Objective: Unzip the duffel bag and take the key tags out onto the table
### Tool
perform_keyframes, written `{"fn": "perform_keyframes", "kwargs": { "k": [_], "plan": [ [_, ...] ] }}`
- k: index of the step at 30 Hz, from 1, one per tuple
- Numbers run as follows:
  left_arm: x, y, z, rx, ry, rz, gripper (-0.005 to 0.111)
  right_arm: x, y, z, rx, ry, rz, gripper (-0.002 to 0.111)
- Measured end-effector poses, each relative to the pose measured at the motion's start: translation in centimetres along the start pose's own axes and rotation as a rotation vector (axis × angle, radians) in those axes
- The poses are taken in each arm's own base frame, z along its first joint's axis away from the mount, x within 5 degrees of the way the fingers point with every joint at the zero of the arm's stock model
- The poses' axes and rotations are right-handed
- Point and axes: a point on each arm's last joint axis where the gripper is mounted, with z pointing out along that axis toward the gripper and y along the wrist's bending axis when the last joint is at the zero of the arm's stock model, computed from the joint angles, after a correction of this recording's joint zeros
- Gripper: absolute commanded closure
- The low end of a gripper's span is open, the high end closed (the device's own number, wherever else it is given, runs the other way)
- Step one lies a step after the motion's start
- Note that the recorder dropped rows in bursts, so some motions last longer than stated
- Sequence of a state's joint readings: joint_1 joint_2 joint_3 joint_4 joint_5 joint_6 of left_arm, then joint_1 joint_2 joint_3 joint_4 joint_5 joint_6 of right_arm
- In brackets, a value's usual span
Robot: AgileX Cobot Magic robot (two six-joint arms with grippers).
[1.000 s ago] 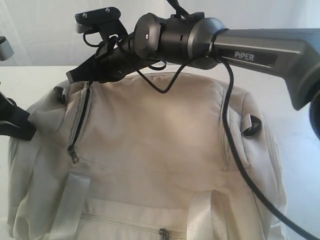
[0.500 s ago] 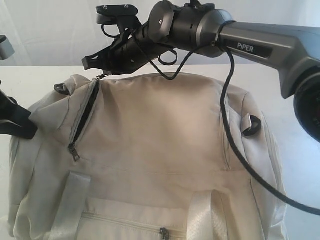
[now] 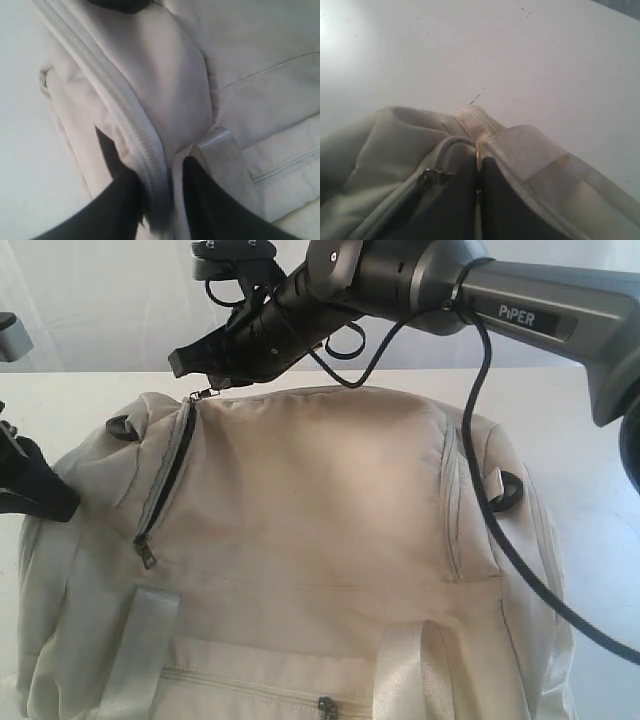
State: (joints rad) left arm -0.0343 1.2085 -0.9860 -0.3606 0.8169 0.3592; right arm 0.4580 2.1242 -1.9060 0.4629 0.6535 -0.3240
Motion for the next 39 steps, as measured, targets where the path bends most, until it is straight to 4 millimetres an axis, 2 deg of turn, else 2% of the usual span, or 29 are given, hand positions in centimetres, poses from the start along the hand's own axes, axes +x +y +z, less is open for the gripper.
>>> {"fn": "perform_keyframes", "kwargs": {
  "k": [3,8,11,15,19,22,25,30,32,33,34,35,36,38,39],
  "plan": [
    [0.0,0.0,0.0,0.000,0.000,0.010,0.045,0.2,0.1,0.0,-0.010,0.028,-0.019,0.108],
    [-1.2,-0.5,-1.0,0.031,-0.063,0.067,0.047,0.5,0.7,-0.1,-0.072,0.051,-0.050,0.108],
    [-2.1,-1.4,-1.5,0.114,-0.145,0.126,0.047,0.4,1.2,-0.2,-0.132,0.057,-0.080,0.108],
    [-2.8,-2.4,-1.9,0.199,-0.227,0.223,0.047,-0.4,1.7,-0.8,-0.163,0.037,-0.103,0.108],
    [-3.0,-2.6,-1.8,0.197,-0.256,0.274,0.047,-1.4,2.2,-1.7,-0.181,0.015,-0.122,0.108],
    [-3.4,-1.7,-0.5,0.166,-0.234,0.263,0.047,-1.9,2.4,-2.3,-0.194,0.009,-0.138,0.108],
    [-4.0,-0.2,2.3,0.163,-0.180,0.218,0.047,-2.0,2.6,-2.5,-0.203,0.016,-0.154,0.108],
    [-4.9,1.5,5.0,0.111,-0.181,0.120,0.051,-1.7,2.7,-2.6,-0.220,0.043,-0.176,0.108],
    [-5.0,1.7,5.6,0.122,-0.182,0.091,0.055,-1.7,2.8,-2.6,-0.222,0.045,-0.184,0.108],
    [-5.1,1.8,5.9,0.125,-0.184,0.080,0.061,-1.7,2.8,-2.6,-0.222,0.045,-0.184,0.108],
    [-5.1,1.9,6.1,0.128,-0.184,0.072,0.073,-1.7,2.8,-2.6,-0.222,0.045,-0.184,0.108],
    [-5.2,1.9,6.3,0.127,-0.183,0.066,0.078,-1.7,2.8,-2.6,-0.222,0.045,-0.184,0.108],
    [-5.2,2.0,6.3,0.126,-0.185,0.063,0.092,-1.7,2.8,-2.6,-0.222,0.045,-0.184,0.108],
    [-5.2,2.0,6.3,0.124,-0.187,0.062,0.107,-1.7,2.8,-2.6,-0.222,0.045,-0.184,0.108],
    [-5.2,2.0,6.3,0.126,-0.185,0.063,0.107,-1.7,2.8,-2.6,-0.222,0.045,-0.184,0.108]
  ]
}}
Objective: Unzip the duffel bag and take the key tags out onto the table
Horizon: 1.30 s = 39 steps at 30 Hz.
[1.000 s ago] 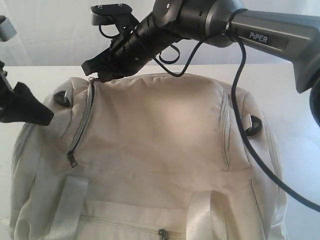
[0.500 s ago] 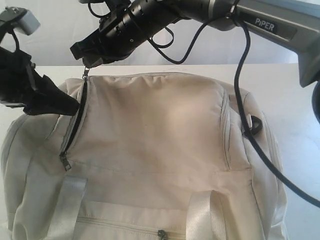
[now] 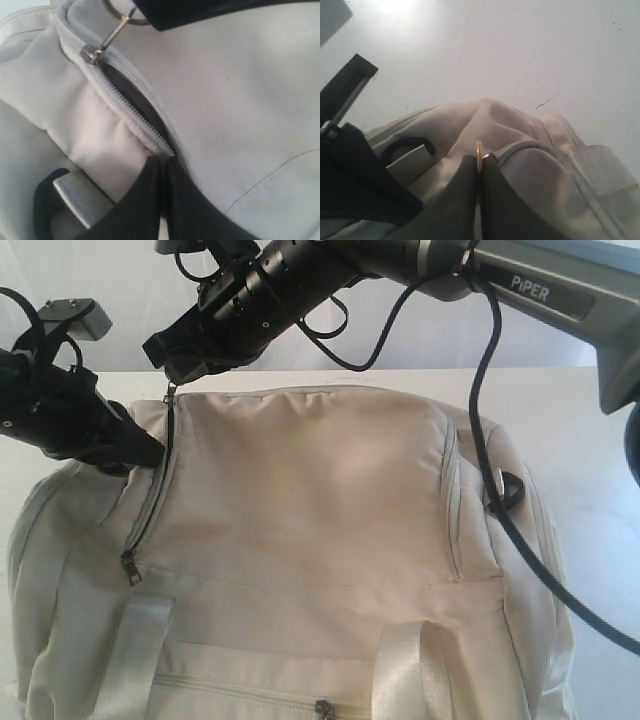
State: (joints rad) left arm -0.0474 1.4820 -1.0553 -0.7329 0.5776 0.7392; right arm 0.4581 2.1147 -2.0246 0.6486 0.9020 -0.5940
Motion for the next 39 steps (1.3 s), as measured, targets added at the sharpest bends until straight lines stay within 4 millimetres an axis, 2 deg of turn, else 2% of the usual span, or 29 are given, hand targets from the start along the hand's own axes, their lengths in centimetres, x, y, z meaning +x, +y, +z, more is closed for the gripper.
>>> {"fn": "perform_keyframes", "kwargs": {
  "k": [4,10,13,17,18,19,21,27,35,39],
  "plan": [
    [0.1,-0.2,-0.2,0.010,0.009,0.010,0.107,0.0,0.0,0.0,0.000,0.000,0.000,0.108],
    [-0.3,-1.2,-2.3,-0.020,-0.028,0.069,0.104,0.0,0.0,0.0,0.000,0.000,0.000,0.108],
    [-0.3,-1.4,-2.7,-0.021,-0.036,0.077,0.088,0.0,0.0,0.0,0.000,0.000,0.000,0.108],
    [-0.2,-1.5,-2.3,0.008,-0.018,0.060,0.041,0.0,0.0,0.0,0.000,0.000,-0.002,0.108],
    [-0.1,-1.5,-2.0,0.022,-0.011,0.051,0.033,0.0,0.0,0.0,0.000,0.000,-0.002,0.108],
    [-0.1,-1.6,-1.6,0.031,-0.003,0.048,0.030,0.0,0.0,0.0,0.000,0.000,-0.002,0.108],
    [0.0,-1.6,-0.8,0.047,0.014,0.041,0.033,0.0,0.0,0.0,0.000,0.000,-0.002,0.108],
    [0.2,-0.6,1.5,0.031,0.034,0.013,0.060,0.0,0.0,0.0,0.000,0.000,-0.002,0.108],
    [0.3,0.1,2.4,0.008,0.038,0.000,0.107,0.0,0.0,0.0,0.000,0.000,-0.002,0.108],
    [0.1,-0.1,2.3,0.022,0.045,0.003,0.107,0.0,0.0,0.0,-0.001,0.001,-0.002,0.108]
  ]
}}
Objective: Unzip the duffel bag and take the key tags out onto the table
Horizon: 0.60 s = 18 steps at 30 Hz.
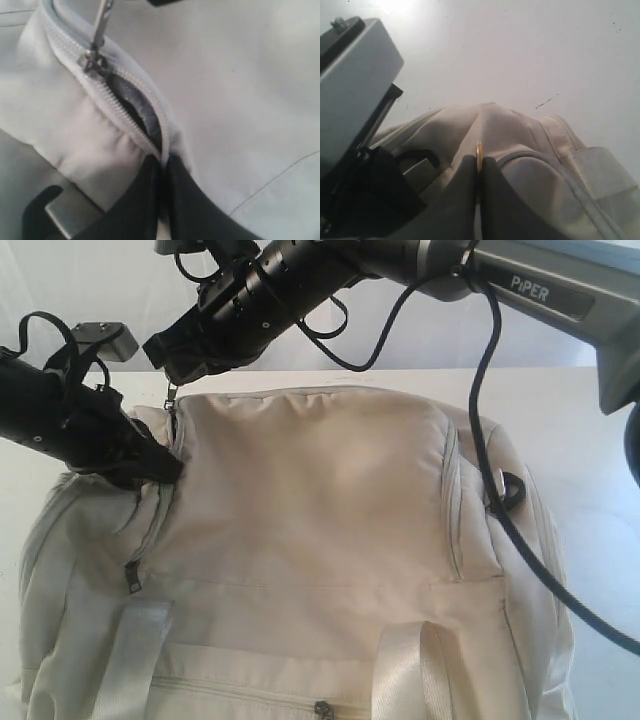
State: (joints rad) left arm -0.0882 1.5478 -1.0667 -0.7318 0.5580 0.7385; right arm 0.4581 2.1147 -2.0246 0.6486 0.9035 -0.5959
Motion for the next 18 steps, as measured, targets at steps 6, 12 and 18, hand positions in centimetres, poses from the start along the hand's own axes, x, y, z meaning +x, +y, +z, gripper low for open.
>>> {"fn": "perform_keyframes", "kwargs": {
  "k": [6,12,18],
  "plan": [
    [-1.2,-1.5,-2.7,0.031,0.040,0.065,0.107,-0.3,-0.2,0.0,0.023,-0.034,-0.002,0.108],
    [-0.9,-1.5,-4.8,-0.095,0.085,0.052,0.107,-0.3,-1.0,0.9,0.063,-0.079,0.010,0.108],
    [-0.8,-1.4,-4.9,-0.112,0.094,0.044,0.107,0.2,-2.3,2.2,0.130,-0.080,0.027,0.108]
  ]
}}
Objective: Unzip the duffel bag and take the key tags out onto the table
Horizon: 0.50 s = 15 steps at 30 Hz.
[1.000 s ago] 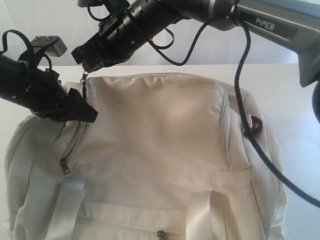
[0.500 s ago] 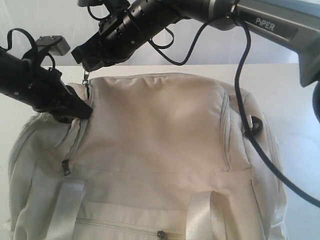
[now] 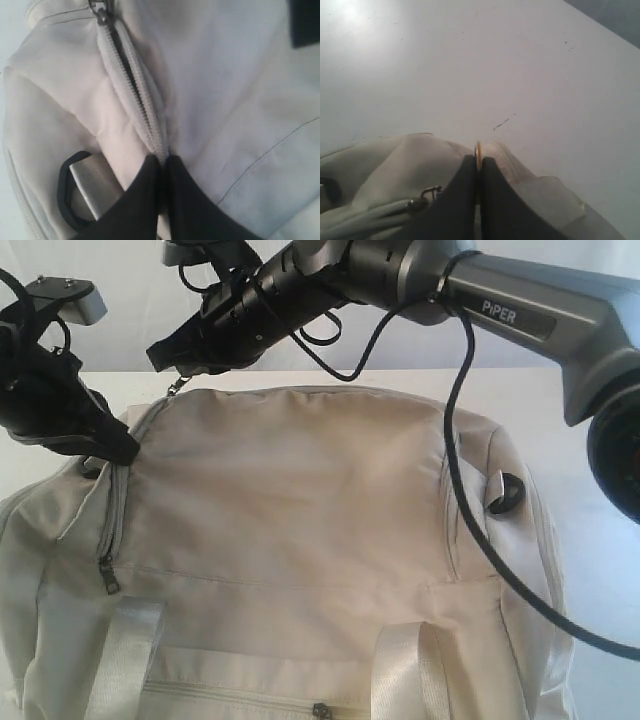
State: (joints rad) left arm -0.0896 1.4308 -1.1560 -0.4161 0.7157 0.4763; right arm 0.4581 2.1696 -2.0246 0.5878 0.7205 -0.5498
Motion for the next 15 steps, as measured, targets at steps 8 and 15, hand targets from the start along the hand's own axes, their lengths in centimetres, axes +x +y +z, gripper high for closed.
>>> {"fn": "perform_keyframes", "kwargs": {
  "k": [8,15],
  "plan": [
    [0.0,0.0,0.0,-0.002,0.002,-0.001,0.107,0.2,-1.8,-0.2,0.081,-0.007,0.058,0.108],
    [0.0,0.0,0.0,-0.001,0.004,-0.005,0.107,0.7,-3.5,-0.9,0.098,0.029,0.106,0.108]
  ]
}}
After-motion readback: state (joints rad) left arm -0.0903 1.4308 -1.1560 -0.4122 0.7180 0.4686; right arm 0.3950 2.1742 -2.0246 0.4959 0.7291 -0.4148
